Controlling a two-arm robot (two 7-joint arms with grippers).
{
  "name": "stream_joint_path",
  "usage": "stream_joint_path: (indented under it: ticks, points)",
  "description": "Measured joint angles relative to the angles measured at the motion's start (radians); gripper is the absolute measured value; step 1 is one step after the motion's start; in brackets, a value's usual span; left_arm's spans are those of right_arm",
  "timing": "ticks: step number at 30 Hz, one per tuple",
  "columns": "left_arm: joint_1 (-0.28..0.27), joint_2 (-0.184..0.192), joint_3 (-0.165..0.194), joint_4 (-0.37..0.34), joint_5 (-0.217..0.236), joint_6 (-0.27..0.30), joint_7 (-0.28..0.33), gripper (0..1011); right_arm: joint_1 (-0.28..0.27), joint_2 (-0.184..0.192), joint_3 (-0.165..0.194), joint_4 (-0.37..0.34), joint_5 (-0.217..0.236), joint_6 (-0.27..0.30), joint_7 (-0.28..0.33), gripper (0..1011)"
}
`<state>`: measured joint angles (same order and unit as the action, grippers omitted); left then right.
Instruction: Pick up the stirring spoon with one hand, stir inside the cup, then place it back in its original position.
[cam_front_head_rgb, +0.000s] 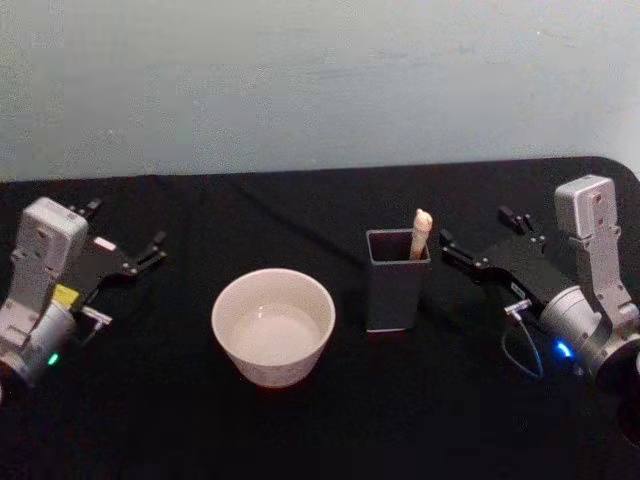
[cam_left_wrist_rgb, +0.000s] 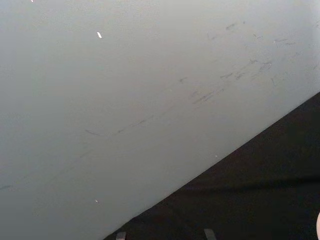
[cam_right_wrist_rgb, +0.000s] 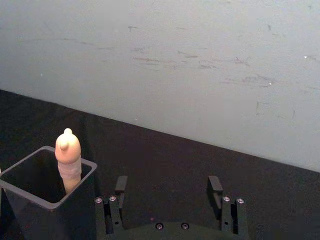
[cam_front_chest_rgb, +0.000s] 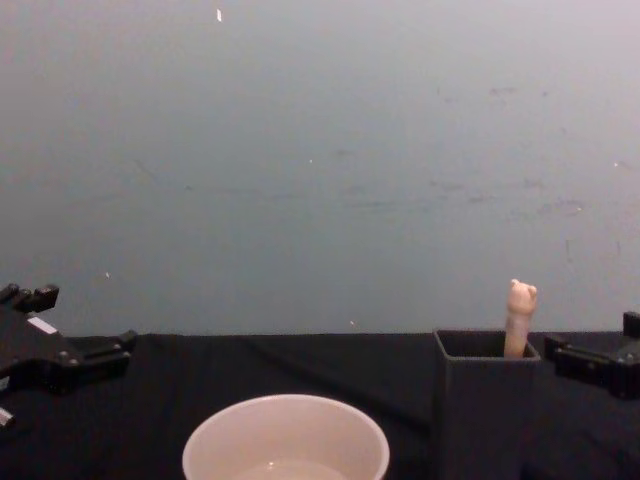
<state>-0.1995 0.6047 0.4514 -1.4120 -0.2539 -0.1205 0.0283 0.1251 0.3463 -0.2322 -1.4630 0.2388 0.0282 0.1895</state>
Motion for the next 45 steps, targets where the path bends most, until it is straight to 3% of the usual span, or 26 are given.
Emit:
stream_joint_path:
  ticks: [45]
  points:
    - [0.000,0.000,0.000,0.000,0.000,0.000,0.000,1001,0.000,0.000,0.001,-0.002,0.003,-0.002,0.000,1002]
